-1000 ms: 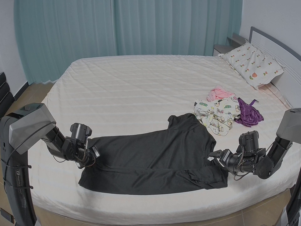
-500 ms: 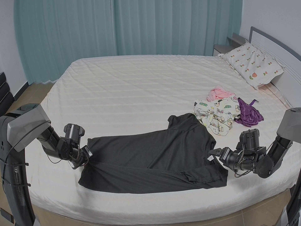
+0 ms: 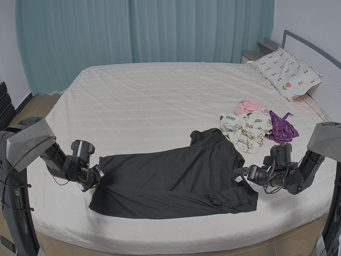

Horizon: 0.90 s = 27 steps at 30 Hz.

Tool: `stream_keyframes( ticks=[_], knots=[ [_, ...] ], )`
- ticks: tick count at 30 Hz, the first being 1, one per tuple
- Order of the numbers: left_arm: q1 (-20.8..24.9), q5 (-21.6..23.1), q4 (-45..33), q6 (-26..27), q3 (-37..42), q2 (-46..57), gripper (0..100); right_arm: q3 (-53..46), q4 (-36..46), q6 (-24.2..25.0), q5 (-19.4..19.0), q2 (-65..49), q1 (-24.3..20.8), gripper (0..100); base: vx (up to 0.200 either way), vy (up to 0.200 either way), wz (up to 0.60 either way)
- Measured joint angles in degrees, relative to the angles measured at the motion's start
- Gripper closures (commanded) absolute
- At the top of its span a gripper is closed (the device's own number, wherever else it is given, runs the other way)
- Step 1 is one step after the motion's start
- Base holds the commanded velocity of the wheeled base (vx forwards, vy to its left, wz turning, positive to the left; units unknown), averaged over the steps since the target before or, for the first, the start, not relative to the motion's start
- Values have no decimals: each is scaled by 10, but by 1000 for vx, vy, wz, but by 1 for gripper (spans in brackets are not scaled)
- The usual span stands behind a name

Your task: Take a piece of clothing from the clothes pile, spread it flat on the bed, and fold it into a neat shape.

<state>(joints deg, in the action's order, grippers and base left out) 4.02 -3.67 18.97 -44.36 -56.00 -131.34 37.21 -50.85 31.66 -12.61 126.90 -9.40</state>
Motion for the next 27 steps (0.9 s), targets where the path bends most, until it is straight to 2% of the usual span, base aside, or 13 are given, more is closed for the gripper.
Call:
stream_keyframes(
  ticks=[5, 17, 18, 23, 27],
  knots=[
    [1, 1, 0, -5, 4, 0, 100, 33, 23, -38, -13, 38, 0, 0, 0, 0, 0],
    [1, 3, -2, -11, 5, 1, 100, 49, 25, -76, -24, 83, -3, 0, 0, 0, 0],
    [1, 3, -2, -11, 5, 1, 100, 48, 26, -80, -25, 84, -3, 100, 0, 0, 0],
    [1, 3, -2, -12, 5, 1, 100, 41, 25, -108, -26, 91, -1, 100, 0, 0, 0],
    [1, 3, -3, -11, 5, 1, 100, 38, 21, -113, -26, 95, 1, 100, 0, 0, 0]
  ],
)
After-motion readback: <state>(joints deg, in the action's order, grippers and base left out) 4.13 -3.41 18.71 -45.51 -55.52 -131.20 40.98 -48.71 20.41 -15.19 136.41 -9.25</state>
